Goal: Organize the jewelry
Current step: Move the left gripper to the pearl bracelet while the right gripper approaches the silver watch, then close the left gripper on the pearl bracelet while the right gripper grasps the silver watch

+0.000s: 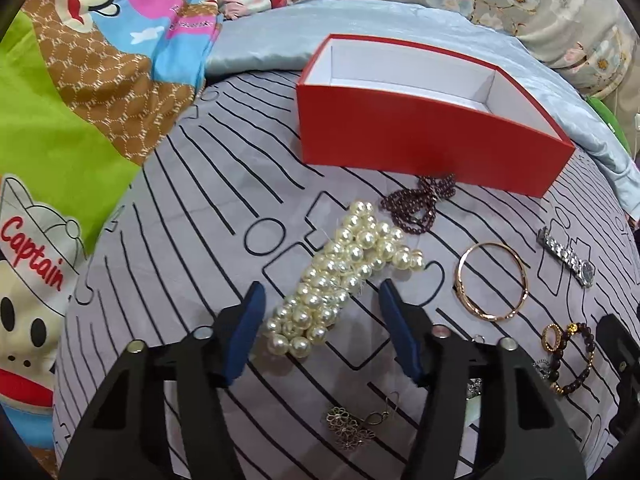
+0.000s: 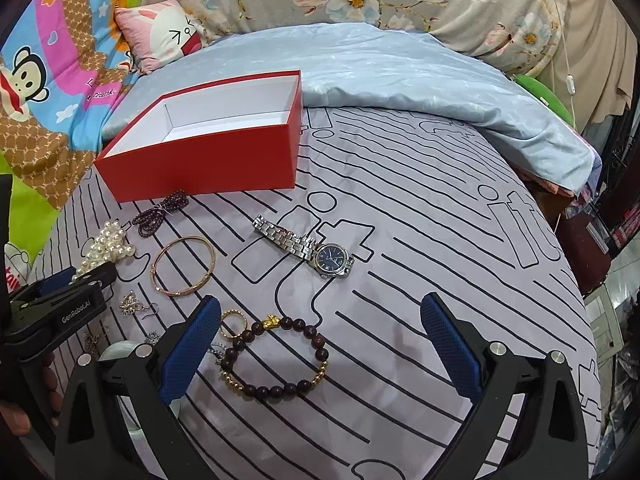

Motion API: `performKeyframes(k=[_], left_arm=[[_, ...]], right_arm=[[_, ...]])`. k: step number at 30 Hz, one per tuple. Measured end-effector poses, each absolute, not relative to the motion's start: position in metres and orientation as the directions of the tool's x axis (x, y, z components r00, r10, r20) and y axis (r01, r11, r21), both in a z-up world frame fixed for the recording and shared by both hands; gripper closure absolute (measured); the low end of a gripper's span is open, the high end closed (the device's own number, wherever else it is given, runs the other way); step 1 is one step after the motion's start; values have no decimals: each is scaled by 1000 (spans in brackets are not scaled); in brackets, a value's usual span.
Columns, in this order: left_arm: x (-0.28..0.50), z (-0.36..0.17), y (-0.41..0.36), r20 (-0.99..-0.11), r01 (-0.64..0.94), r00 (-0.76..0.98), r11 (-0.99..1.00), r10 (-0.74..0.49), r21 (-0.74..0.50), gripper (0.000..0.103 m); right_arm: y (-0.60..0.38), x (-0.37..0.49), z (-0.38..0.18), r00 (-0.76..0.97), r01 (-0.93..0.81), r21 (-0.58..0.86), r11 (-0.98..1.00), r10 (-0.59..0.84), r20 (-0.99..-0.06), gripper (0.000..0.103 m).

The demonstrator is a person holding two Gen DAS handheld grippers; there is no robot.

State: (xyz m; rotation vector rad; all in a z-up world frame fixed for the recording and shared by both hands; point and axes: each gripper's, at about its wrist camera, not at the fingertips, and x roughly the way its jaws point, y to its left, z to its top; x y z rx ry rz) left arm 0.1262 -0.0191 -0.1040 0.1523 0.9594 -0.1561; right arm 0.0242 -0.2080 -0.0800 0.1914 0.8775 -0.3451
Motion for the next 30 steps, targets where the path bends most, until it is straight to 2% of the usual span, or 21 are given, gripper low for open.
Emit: performKeyframes(k=[2,4,11,14,17,21,26,30], left_arm=[[125,-105,-20,-820,202,568,978,-69,58,54],[125,-105,-20,-819,206,569,977,-75,53,63],[124,-105,-22,-821,225,561,974,-100,35,68],[122,-102,-23,-820,237,558,971,-124,14,75],[119,-95,-23,-810,237,571,972,-130,10,75],[116,-88,-23,-804,244,578,970,-141,5,75],[114,-82,-22,-796,237,587,972,-147,-5,75],[116,-81,-22,-794,232,589,973,-148,-10,75]], right_arm=[[-209,25,-81,586,372,23,928,-216,-781,6],[-209,26,-83,586,368,26,930,-210,-783,6],[-213,31,-91,574,352,19,936,-200,-794,19],[-221,35,-90,583,334,48,941,-167,-795,23],[-233,42,-91,589,323,68,944,-145,-795,24],[-246,58,-97,578,290,81,954,-107,-809,35],[-245,75,-100,577,233,68,970,-82,-812,39],[-240,86,-104,566,197,35,980,-85,-820,50]])
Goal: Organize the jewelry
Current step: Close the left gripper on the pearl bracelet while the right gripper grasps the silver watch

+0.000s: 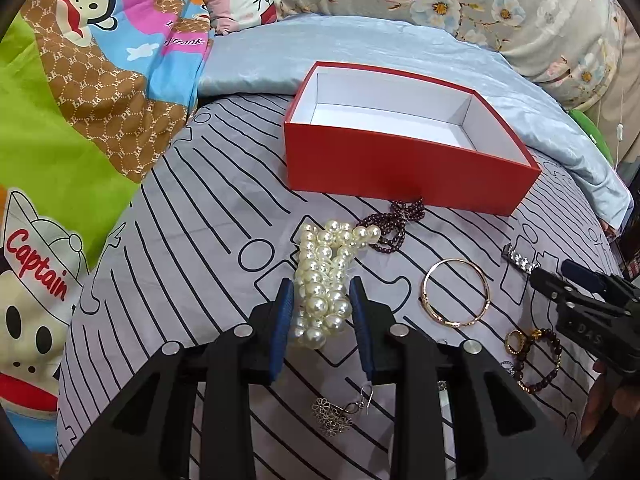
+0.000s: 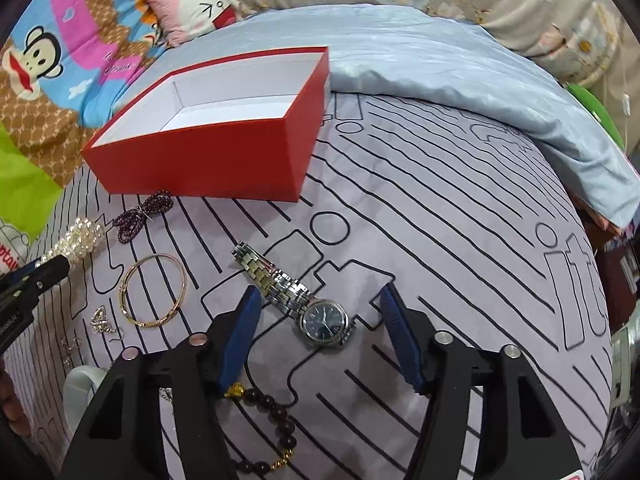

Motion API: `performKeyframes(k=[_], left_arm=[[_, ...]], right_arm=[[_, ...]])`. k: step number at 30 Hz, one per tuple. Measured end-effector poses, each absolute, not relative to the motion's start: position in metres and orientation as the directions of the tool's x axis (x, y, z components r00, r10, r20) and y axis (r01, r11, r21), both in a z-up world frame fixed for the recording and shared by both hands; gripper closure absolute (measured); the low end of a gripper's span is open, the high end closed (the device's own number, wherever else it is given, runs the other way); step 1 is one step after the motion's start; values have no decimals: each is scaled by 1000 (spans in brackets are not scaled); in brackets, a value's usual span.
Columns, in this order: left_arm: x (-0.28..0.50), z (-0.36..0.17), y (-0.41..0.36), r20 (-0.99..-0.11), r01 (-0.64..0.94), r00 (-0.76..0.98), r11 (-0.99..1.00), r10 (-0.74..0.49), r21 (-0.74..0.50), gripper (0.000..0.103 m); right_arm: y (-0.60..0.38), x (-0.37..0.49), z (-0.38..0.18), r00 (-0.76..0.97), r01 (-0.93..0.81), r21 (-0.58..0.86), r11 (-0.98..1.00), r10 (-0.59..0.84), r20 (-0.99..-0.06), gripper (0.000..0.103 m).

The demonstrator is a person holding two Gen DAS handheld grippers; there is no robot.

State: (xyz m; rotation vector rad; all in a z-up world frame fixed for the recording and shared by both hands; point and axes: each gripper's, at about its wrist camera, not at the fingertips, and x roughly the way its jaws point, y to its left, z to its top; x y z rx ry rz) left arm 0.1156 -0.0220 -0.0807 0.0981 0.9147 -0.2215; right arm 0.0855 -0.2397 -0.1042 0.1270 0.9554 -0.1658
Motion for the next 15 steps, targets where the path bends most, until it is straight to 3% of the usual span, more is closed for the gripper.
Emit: performKeyframes(k=[15], left_arm=[[116,-82,-23,-796,235,585,972,-154,-15,75]], right_arm=[[-235,72,-107,563,172,69,983,-41,-825,76]])
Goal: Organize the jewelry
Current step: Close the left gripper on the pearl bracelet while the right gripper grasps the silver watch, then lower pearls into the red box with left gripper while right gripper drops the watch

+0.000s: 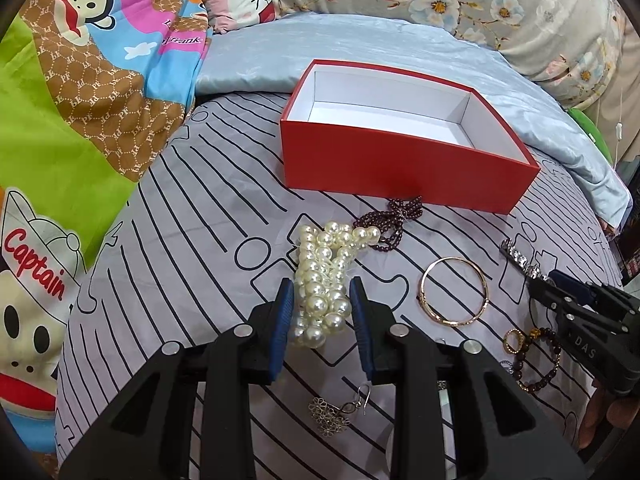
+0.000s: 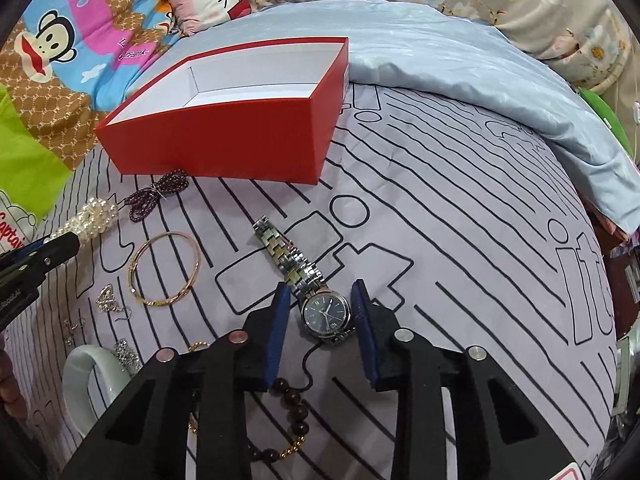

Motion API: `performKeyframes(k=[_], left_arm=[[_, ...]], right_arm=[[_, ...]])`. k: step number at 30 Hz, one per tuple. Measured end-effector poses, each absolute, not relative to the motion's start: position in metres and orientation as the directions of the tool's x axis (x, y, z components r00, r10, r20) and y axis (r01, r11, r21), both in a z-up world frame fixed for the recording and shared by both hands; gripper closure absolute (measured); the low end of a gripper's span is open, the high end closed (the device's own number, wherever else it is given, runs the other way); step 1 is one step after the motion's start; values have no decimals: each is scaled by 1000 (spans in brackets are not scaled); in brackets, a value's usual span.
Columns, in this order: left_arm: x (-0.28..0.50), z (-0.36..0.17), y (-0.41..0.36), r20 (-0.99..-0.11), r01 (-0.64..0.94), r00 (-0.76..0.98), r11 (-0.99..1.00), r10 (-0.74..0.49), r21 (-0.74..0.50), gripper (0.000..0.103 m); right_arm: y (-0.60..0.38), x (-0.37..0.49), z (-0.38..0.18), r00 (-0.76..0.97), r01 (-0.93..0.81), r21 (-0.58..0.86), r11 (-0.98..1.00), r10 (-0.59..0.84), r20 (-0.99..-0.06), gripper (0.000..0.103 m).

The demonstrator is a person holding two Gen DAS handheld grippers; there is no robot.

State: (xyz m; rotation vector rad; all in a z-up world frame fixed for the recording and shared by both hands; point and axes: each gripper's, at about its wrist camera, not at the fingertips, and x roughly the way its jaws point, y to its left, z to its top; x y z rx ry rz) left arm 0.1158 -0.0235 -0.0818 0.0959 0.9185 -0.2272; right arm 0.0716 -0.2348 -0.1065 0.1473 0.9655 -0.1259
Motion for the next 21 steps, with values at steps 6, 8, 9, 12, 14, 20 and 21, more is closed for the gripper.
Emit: performKeyframes(k=[6,8,9,12,14,20,21], left_arm=[[113,-80,-24,-794,239,586,971,-160,-19,75],[112,-78,-25,-792,244,588,970,-162,-18,75],[111,-77,-24,-790,245,590,969,-163,-18,75],[108,-73,-25,-787,248,593,968,-171,-23,75],[106,-70,-25,-784,252,596,967,-174,-23,75],[104,-54,-26,-769,268,609,963,-195,-32,75],[104,-50,-26,-766,273,611,961,-200,-34,75]], right_arm=[[-236,64,-105,566,194,104,975,-25,-824,80],[-236,63,-103,571,201,111,973,-25,-821,80],[-236,62,-102,576,202,117,973,-21,-817,80],[-234,59,-94,591,204,125,971,-21,-806,80],[-233,58,-88,602,207,129,970,-22,-798,80],[-232,55,-63,639,207,133,969,-31,-769,80],[-231,55,-56,649,205,135,969,-32,-760,80]])
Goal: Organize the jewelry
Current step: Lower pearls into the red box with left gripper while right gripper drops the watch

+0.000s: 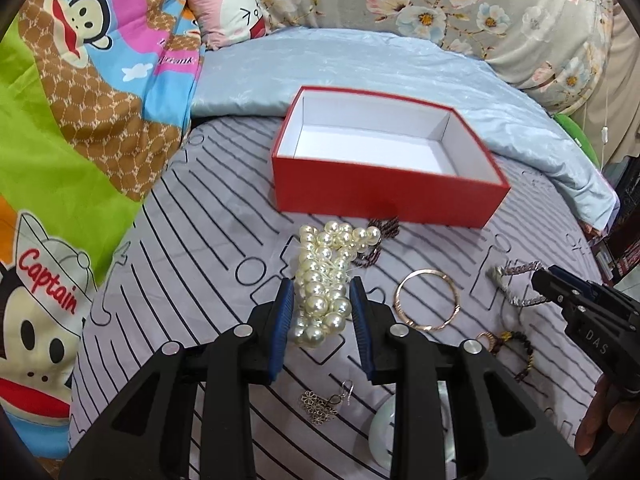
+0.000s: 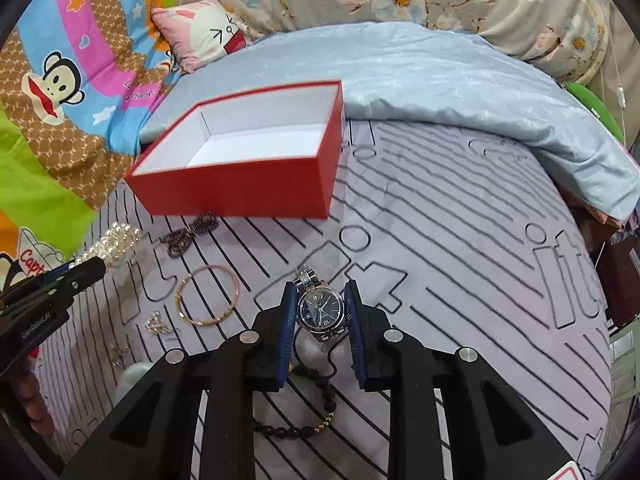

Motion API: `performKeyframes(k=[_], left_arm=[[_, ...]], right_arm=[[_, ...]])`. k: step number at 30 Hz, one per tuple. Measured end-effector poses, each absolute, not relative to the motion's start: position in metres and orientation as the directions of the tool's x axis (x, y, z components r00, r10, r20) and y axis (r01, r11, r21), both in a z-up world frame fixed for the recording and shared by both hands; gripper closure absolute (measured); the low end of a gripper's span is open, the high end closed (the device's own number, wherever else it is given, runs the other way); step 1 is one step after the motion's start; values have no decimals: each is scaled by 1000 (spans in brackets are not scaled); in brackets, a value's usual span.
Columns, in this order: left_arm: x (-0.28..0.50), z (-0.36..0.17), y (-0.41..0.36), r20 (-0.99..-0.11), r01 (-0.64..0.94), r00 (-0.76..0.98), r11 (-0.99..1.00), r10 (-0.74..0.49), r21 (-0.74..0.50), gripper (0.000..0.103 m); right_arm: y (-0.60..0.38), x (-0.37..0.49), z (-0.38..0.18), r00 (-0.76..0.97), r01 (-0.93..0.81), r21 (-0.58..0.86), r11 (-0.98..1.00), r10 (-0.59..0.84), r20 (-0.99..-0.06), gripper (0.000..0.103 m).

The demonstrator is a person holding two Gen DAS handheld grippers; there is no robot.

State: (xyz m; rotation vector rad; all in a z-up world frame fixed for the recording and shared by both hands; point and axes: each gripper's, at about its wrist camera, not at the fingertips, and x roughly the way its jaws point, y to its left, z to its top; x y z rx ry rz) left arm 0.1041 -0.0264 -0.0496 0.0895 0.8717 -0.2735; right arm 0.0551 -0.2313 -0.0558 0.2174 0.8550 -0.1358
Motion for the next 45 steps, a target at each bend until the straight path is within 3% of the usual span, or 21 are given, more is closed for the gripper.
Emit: performKeyframes(k=[11,20,32,45], left_arm=[[137,-3,-44,-715,317,654,948,-246,-36,75],[206,19,-74,-683,351,679,936,-268,-18,75],[294,-23,-101,-728,334,639,942,-249,-29,75],[324,-59,-116,-777,341,586,940,-232,-24,75]], right_arm=[[-235,86,13,737,152,148,977,-12,-675,80],[-238,171,50,774,103,148,984,14,-633,80],[-247,263,0,717,98,209,973,77,-693,80],[-253,296,-42,646,129,177,976,52,-761,80]])
